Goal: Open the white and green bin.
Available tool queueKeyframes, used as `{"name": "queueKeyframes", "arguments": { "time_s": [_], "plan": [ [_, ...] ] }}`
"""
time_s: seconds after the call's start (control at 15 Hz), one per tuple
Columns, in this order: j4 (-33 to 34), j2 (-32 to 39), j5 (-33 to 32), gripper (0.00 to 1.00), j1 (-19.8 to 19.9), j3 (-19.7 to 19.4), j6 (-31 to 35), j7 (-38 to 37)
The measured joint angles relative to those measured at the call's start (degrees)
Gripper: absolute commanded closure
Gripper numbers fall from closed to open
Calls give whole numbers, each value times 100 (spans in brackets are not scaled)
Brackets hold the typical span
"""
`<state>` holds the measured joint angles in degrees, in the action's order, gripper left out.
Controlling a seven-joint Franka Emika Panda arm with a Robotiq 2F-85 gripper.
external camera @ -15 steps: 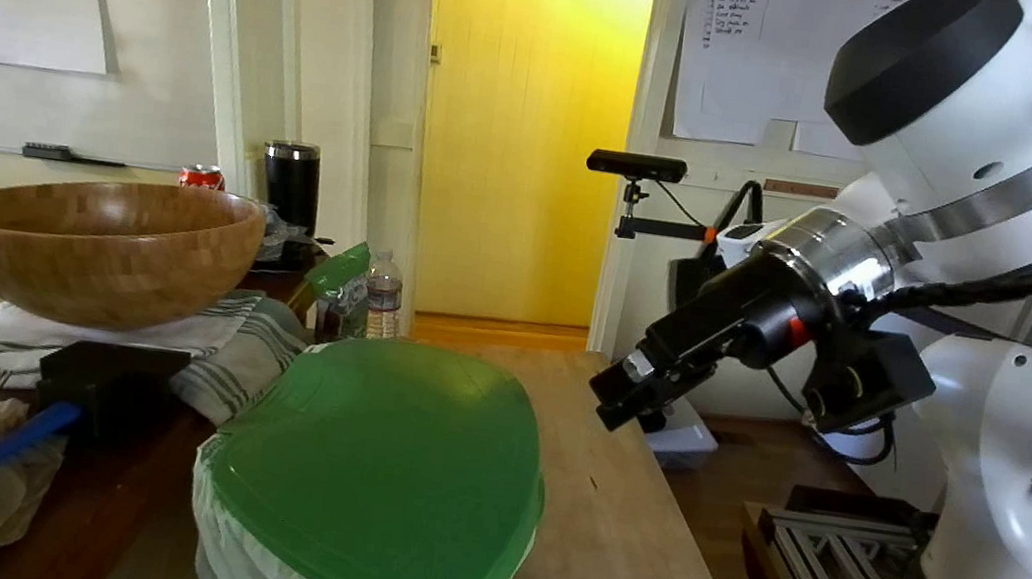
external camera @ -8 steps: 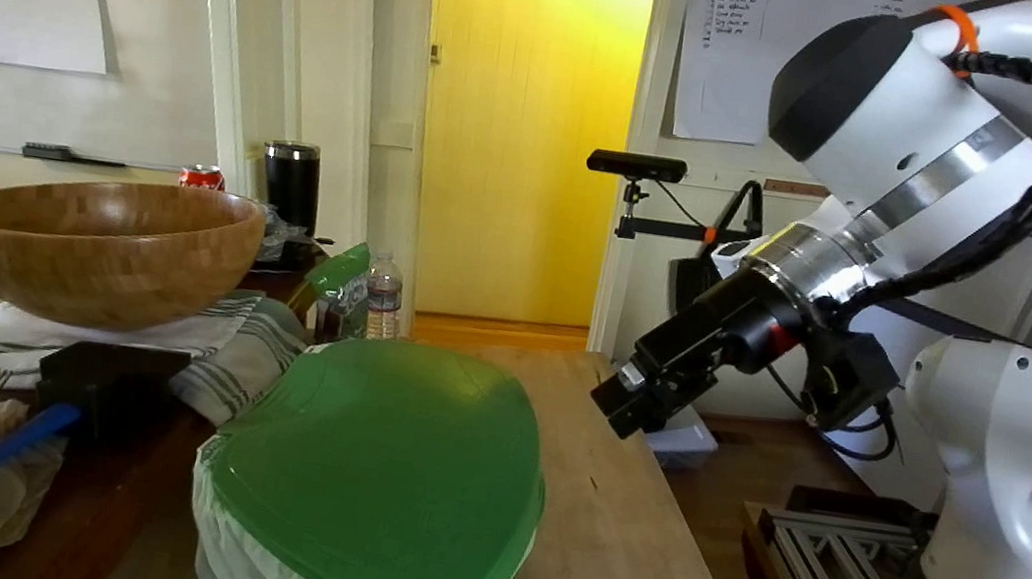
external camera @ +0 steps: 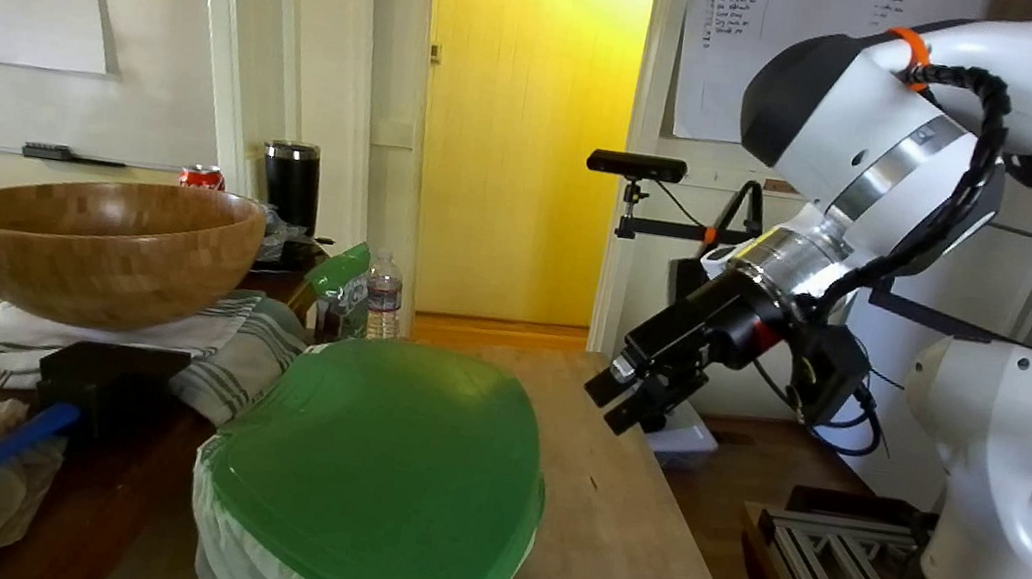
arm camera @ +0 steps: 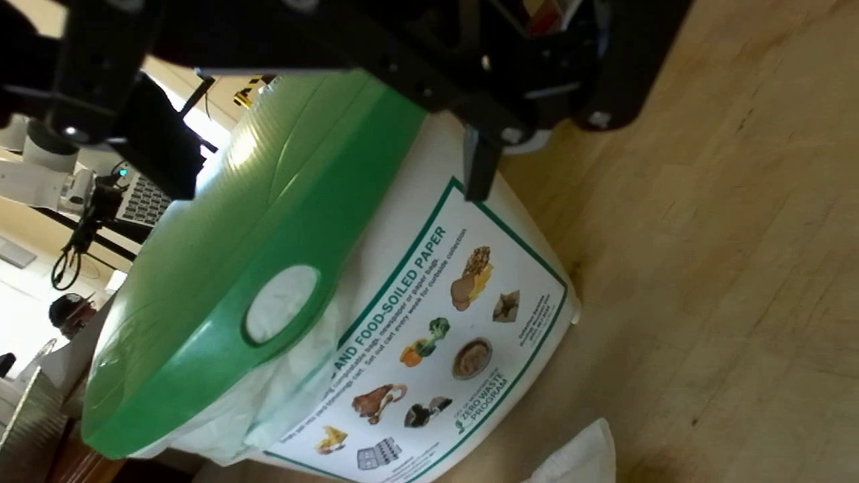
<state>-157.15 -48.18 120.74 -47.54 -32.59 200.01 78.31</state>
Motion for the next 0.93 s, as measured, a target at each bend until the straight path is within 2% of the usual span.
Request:
{"name": "queueKeyframes", "arguments": {
  "time_s": [0.53,0.93],
  "plan": [
    [18,0,-6,0,-479,-402,0,7],
    [41,11,-7,0,-525,-423,-27,-17]
  ]
}}
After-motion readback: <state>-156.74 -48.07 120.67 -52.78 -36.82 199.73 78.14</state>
